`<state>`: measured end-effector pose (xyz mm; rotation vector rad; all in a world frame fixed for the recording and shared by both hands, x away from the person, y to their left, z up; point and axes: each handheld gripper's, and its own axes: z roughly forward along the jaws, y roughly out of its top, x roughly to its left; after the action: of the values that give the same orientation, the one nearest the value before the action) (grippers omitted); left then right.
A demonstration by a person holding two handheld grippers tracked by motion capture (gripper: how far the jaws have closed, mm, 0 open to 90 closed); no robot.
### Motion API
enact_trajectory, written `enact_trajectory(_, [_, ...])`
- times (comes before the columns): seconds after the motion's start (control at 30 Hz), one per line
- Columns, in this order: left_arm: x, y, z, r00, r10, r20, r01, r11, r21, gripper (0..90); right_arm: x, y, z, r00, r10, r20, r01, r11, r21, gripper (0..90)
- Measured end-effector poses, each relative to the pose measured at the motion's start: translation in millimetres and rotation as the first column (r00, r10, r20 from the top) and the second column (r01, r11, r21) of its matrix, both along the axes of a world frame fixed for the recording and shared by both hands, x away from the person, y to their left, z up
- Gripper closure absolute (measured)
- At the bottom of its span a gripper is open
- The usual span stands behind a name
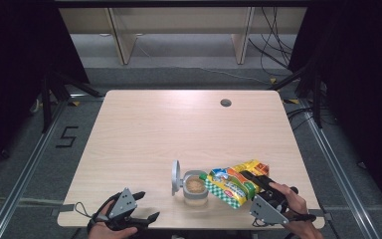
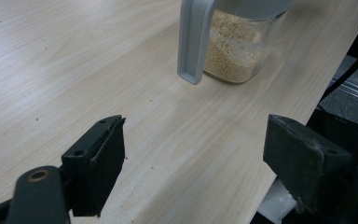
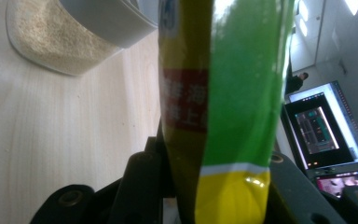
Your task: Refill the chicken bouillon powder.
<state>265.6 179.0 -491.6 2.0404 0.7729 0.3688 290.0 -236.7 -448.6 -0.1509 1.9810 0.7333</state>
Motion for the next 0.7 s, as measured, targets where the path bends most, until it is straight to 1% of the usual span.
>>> enact_trajectory(0.03, [0.0, -0.1, -0.1, 1.0000, 0.000, 0.000, 0.000, 1.0000, 0.000, 20.0, 1.1, -0.4, 0.6, 1.0000, 0.008, -0.002, -0.008, 1.000, -0.003, 72.3])
enact_trajectory(0.07, [0.1, -0.1, -0.1, 1.0000, 0.000, -0.001, 0.000, 1.0000, 0.000, 20.1, 1.5, -1.6, -0.8, 0.9994, 0.005, -0.035, -0.004, 1.000, 0.031, 72.7])
enact_trajectory(0.1, [0.1, -0.1, -0.1, 1.0000, 0.000, -0.001, 0.000, 1.0000, 0.000, 20.1, 1.5, -1.6, -0.8, 0.9994, 0.005, -0.035, -0.004, 1.000, 0.031, 72.7])
enact_trajectory(0.13, [0.1, -0.1, 0.0, 1.0000, -0.001, 0.001, 0.001, 1.0000, 0.000, 20.1, 1.6, -2.3, -2.6, 0.9978, -0.004, -0.066, 0.008, 0.998, 0.059, 72.8])
enact_trajectory(0.17, [0.1, 0.0, 0.1, 1.0000, -0.002, 0.001, 0.002, 1.0000, 0.000, 20.0, 2.6, -3.0, -4.1, 0.9968, -0.007, -0.080, 0.013, 0.997, 0.077, 72.9])
enact_trajectory(0.2, [0.1, -0.1, 0.1, 1.0000, -0.001, 0.001, 0.001, 1.0000, 0.000, 20.1, 4.1, -4.0, -6.4, 0.9933, -0.010, -0.115, 0.022, 0.995, 0.102, 73.1])
enact_trajectory(0.23, [0.1, 0.0, 0.1, 1.0000, -0.001, 0.000, 0.001, 1.0000, 0.000, 20.1, 4.1, -4.0, -6.4, 0.9933, -0.010, -0.115, 0.022, 0.995, 0.102, 73.1])
enact_trajectory(0.27, [0.0, -0.1, 0.1, 1.0000, -0.001, 0.001, 0.001, 1.0000, 0.000, 20.1, 8.2, -4.1, -9.3, 0.9913, 0.008, -0.132, 0.009, 0.992, 0.125, 73.3])
enact_trajectory(0.3, [0.0, -0.1, 0.1, 1.0000, -0.002, 0.002, 0.002, 1.0000, 0.001, 20.1, 8.8, -5.0, -11.5, 0.9870, -0.001, -0.161, 0.026, 0.987, 0.155, 73.5])
enact_trajectory(0.33, [0.0, -0.1, 0.1, 1.0000, -0.002, 0.002, 0.002, 1.0000, 0.001, 20.1, 8.8, -5.0, -11.5, 0.9870, -0.001, -0.161, 0.026, 0.987, 0.155, 73.5])
enact_trajectory(0.37, [0.1, -0.4, 0.1, 1.0000, -0.005, -0.001, 0.005, 1.0000, -0.003, 20.0, 14.4, -7.1, -13.0, 0.9845, 0.013, -0.175, 0.021, 0.982, 0.190, 74.0])
enact_trajectory(0.4, [0.0, -0.6, 0.2, 0.9999, -0.007, -0.010, 0.007, 1.0000, -0.002, 20.0, 14.4, -7.1, -13.0, 0.9845, 0.013, -0.175, 0.021, 0.982, 0.190, 74.0])
enact_trajectory(0.43, [-0.4, -1.0, -0.2, 1.0000, -0.003, -0.002, 0.003, 1.0000, -0.005, 20.1, 17.1, -8.0, -14.1, 0.9800, 0.014, -0.199, 0.027, 0.979, 0.203, 74.1])
enact_trajectory(0.47, [-0.4, -0.6, 0.4, 1.0000, -0.007, -0.005, 0.007, 1.0000, -0.002, 20.1, 20.4, -9.0, -16.1, 0.9777, 0.013, -0.210, 0.034, 0.975, 0.220, 74.4])
enact_trajectory(0.5, [-0.4, -0.6, 0.4, 1.0000, -0.007, -0.005, 0.007, 1.0000, -0.002, 20.0, 20.4, -9.0, -16.1, 0.9777, 0.013, -0.210, 0.034, 0.975, 0.220, 74.4])
enact_trajectory(0.53, [-0.1, -0.4, 0.5, 0.9999, -0.007, -0.008, 0.007, 1.0000, 0.000, 20.1, 22.5, -10.4, -18.7, 0.9686, 0.019, -0.248, 0.051, 0.961, 0.271, 74.8])
enact_trajectory(0.57, [-0.1, -0.5, 0.3, 0.9999, -0.007, -0.008, 0.006, 1.0000, -0.002, 20.1, 22.5, -10.4, -18.7, 0.9686, 0.019, -0.248, 0.051, 0.961, 0.271, 74.8])
enact_trajectory(0.6, [0.0, -0.4, 0.4, 0.9999, -0.008, -0.008, 0.008, 1.0000, 0.000, 20.0, 25.6, -13.7, -19.8, 0.9629, 0.023, -0.269, 0.064, 0.949, 0.309, 75.1])
enact_trajectory(0.63, [-0.3, -0.7, 0.2, 1.0000, -0.005, -0.003, 0.005, 1.0000, -0.001, 20.0, 25.6, -13.7, -19.8, 0.9629, 0.023, -0.269, 0.064, 0.949, 0.309, 75.1])
enact_trajectory(0.67, [-0.4, -0.8, 0.1, 1.0000, -0.004, -0.001, 0.004, 1.0000, -0.001, 20.1, 26.9, -15.4, -20.6, 0.9593, 0.021, -0.282, 0.077, 0.941, 0.330, 75.4])
enact_trajectory(0.7, [-0.4, -0.9, 0.2, 1.0000, -0.004, -0.002, 0.004, 1.0000, -0.002, 20.1, 27.7, -16.7, -22.0, 0.9586, 0.012, -0.285, 0.093, 0.931, 0.354, 75.6])
